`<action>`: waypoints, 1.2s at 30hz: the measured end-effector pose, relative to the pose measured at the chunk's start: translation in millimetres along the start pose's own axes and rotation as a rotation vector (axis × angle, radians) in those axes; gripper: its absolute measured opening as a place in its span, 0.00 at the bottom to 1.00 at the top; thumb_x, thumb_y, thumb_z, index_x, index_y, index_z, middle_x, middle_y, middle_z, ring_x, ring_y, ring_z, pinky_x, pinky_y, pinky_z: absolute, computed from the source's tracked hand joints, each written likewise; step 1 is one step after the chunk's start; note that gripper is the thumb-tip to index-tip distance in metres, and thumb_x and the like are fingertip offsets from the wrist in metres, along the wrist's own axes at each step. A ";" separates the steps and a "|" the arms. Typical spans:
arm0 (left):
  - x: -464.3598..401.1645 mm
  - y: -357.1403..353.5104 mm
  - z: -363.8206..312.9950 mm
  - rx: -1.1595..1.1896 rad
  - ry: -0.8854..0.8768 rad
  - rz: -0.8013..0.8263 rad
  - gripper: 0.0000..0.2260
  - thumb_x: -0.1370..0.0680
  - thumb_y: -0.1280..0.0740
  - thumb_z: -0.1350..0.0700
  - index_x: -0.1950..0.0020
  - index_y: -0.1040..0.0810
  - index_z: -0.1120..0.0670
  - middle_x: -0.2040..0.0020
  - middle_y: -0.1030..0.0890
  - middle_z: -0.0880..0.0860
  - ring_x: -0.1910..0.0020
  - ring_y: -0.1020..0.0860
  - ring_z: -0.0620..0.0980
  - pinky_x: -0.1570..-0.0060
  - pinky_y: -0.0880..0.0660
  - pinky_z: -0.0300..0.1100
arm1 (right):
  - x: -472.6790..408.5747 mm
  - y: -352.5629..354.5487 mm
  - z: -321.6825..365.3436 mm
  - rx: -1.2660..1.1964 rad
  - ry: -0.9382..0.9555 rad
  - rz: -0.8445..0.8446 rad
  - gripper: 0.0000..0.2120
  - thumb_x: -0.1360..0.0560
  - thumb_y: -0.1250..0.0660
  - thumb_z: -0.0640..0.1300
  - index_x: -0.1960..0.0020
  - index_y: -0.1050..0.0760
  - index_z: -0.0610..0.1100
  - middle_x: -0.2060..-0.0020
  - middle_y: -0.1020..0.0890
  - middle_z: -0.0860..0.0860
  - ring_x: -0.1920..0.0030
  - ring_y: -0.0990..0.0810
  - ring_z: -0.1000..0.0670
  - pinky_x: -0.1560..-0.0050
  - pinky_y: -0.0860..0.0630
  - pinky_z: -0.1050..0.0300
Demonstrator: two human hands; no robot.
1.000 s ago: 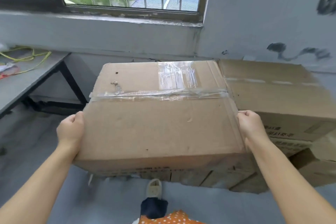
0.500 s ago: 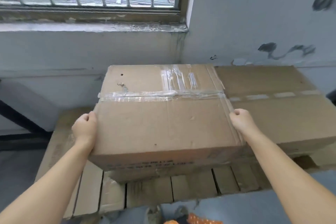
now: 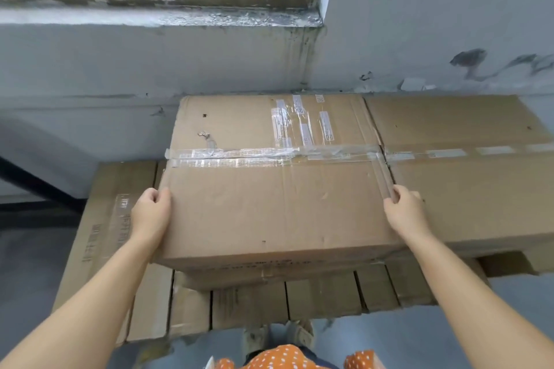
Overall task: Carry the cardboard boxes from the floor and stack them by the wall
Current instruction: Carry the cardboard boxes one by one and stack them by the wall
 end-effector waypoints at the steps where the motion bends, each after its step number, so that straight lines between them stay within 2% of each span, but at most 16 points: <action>1: -1.3 1.1 -0.3 -0.008 0.002 0.017 0.12 0.21 0.42 0.52 0.61 0.32 0.58 0.64 0.30 0.54 0.62 0.33 0.54 0.67 0.39 0.47 | 1.6 0.8 0.2 -0.024 0.009 0.008 0.23 0.20 0.44 0.40 0.26 0.37 0.40 0.31 0.35 0.39 0.38 0.29 0.40 0.48 0.34 0.55; 2: -2.5 2.5 -0.4 -0.021 0.007 0.036 0.11 0.21 0.41 0.53 0.59 0.30 0.58 0.62 0.29 0.53 0.60 0.31 0.55 0.66 0.38 0.47 | 4.4 2.4 0.9 -0.044 0.017 0.013 0.23 0.20 0.44 0.40 0.26 0.38 0.41 0.31 0.36 0.40 0.37 0.29 0.40 0.46 0.33 0.54; 4: -2.6 5.7 -2.0 -0.043 0.016 0.078 0.10 0.21 0.40 0.54 0.46 0.28 0.59 0.54 0.26 0.53 0.52 0.30 0.55 0.58 0.35 0.47 | 13.0 9.2 5.3 -0.082 0.057 -0.008 0.23 0.21 0.43 0.41 0.26 0.37 0.42 0.31 0.36 0.41 0.36 0.30 0.40 0.40 0.32 0.51; 6: 0.9 11.6 -14.4 -0.079 -0.065 0.108 0.18 0.21 0.38 0.55 0.33 0.33 0.60 0.44 0.27 0.56 0.47 0.29 0.55 0.49 0.33 0.47 | 27.0 21.2 14.9 -0.148 0.132 -0.060 0.22 0.20 0.42 0.41 0.26 0.37 0.43 0.31 0.35 0.42 0.33 0.32 0.42 0.35 0.35 0.49; 8: 12.0 22.6 -38.4 -0.081 -0.222 0.088 0.23 0.21 0.37 0.56 0.28 0.36 0.58 0.39 0.29 0.58 0.44 0.29 0.54 0.44 0.32 0.48 | 46.8 32.1 26.7 -0.239 0.223 -0.086 0.22 0.20 0.41 0.43 0.27 0.36 0.44 0.32 0.33 0.45 0.32 0.32 0.47 0.34 0.35 0.53; 11: 46.9 34.9 -78.4 0.026 -0.465 0.092 0.19 0.21 0.37 0.57 0.30 0.33 0.54 0.41 0.28 0.53 0.47 0.27 0.46 0.49 0.30 0.39 | 85.3 40.0 36.1 -0.403 0.331 -0.074 0.20 0.20 0.41 0.46 0.28 0.35 0.49 0.38 0.30 0.54 0.39 0.29 0.62 0.43 0.35 0.71; 13: 77.9 35.3 -96.5 0.121 -0.570 0.166 0.16 0.20 0.38 0.57 0.32 0.32 0.49 0.44 0.25 0.48 0.48 0.25 0.38 0.53 0.31 0.31 | 114.1 38.6 31.9 -0.488 0.356 -0.079 0.19 0.20 0.41 0.46 0.29 0.34 0.52 0.41 0.28 0.58 0.43 0.29 0.70 0.51 0.32 0.77; 15: 109.7 33.3 -102.1 0.221 -0.612 0.248 0.14 0.19 0.39 0.56 0.35 0.32 0.45 0.45 0.24 0.45 0.46 0.25 0.36 0.50 0.30 0.33 | 141.6 31.3 18.3 -0.587 0.344 -0.082 0.18 0.20 0.41 0.45 0.31 0.34 0.54 0.42 0.25 0.60 0.43 0.28 0.69 0.50 0.29 0.75; 17: 141.4 31.9 -96.5 0.309 -0.596 0.318 0.13 0.21 0.39 0.51 0.37 0.31 0.41 0.46 0.22 0.45 0.45 0.24 0.41 0.47 0.28 0.40 | 168.7 22.3 -1.7 -0.704 0.300 -0.080 0.16 0.20 0.41 0.45 0.34 0.33 0.57 0.41 0.24 0.58 0.41 0.25 0.62 0.45 0.25 0.65; 19: 168.7 30.9 -86.7 0.359 -0.569 0.373 0.14 0.23 0.40 0.48 0.39 0.31 0.38 0.48 0.21 0.44 0.45 0.22 0.42 0.47 0.27 0.41 | 194.2 13.7 -22.2 -0.809 0.247 -0.068 0.15 0.21 0.41 0.47 0.36 0.32 0.60 0.42 0.23 0.59 0.42 0.23 0.61 0.45 0.23 0.62; 21: 192.6 25.5 -75.7 0.372 -0.550 0.430 0.11 0.21 0.39 0.45 0.38 0.30 0.38 0.48 0.20 0.43 0.47 0.21 0.42 0.49 0.25 0.40 | 218.0 7.7 -43.9 -0.882 0.198 -0.056 0.16 0.24 0.41 0.53 0.37 0.32 0.61 0.42 0.22 0.59 0.43 0.22 0.61 0.47 0.22 0.61; 23: 216.5 16.8 -67.7 0.374 -0.540 0.490 0.14 0.24 0.40 0.46 0.38 0.29 0.41 0.48 0.20 0.44 0.47 0.21 0.43 0.49 0.22 0.43 | 239.6 7.8 -70.1 -0.929 0.153 -0.069 0.20 0.29 0.41 0.59 0.37 0.32 0.62 0.43 0.21 0.60 0.44 0.21 0.60 0.48 0.22 0.61; 27: 272.4 -12.2 -66.1 0.336 -0.553 0.631 0.18 0.27 0.41 0.46 0.38 0.29 0.42 0.49 0.19 0.44 0.48 0.21 0.44 0.47 0.23 0.48 | 287.3 26.6 -135.5 -0.970 0.083 -0.188 0.22 0.31 0.41 0.62 0.38 0.32 0.63 0.45 0.21 0.63 0.43 0.22 0.60 0.48 0.22 0.60; 32: 368.0 -62.1 -83.7 0.254 -0.686 0.833 0.15 0.25 0.41 0.45 0.39 0.28 0.38 0.47 0.20 0.45 0.47 0.21 0.43 0.44 0.25 0.51 | 371.2 62.3 -242.1 -1.041 -0.037 -0.421 0.20 0.29 0.41 0.53 0.37 0.32 0.57 0.43 0.21 0.54 0.46 0.20 0.58 0.50 0.21 0.63; 34: 416.8 -84.8 -81.9 0.220 -0.715 0.947 0.16 0.26 0.40 0.39 0.39 0.28 0.34 0.44 0.20 0.43 0.45 0.22 0.42 0.43 0.25 0.52 | 414.6 76.0 -291.5 -1.064 -0.099 -0.500 0.20 0.28 0.42 0.51 0.37 0.31 0.55 0.43 0.21 0.52 0.47 0.20 0.58 0.51 0.21 0.64; 36: 469.0 -105.4 -79.5 0.190 -0.753 1.061 0.22 0.30 0.39 0.30 0.38 0.29 0.33 0.41 0.21 0.42 0.43 0.22 0.41 0.43 0.26 0.51 | 461.8 91.9 -341.3 -1.074 -0.162 -0.609 0.19 0.27 0.42 0.47 0.36 0.31 0.52 0.43 0.21 0.50 0.49 0.19 0.59 0.53 0.21 0.65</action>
Point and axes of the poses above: each hand's wrist, its own x-axis away from the middle knuckle, its own y-axis out of the back of the hand, z = x × y, the point moved 10 cm from there along -x, towards the middle knuckle
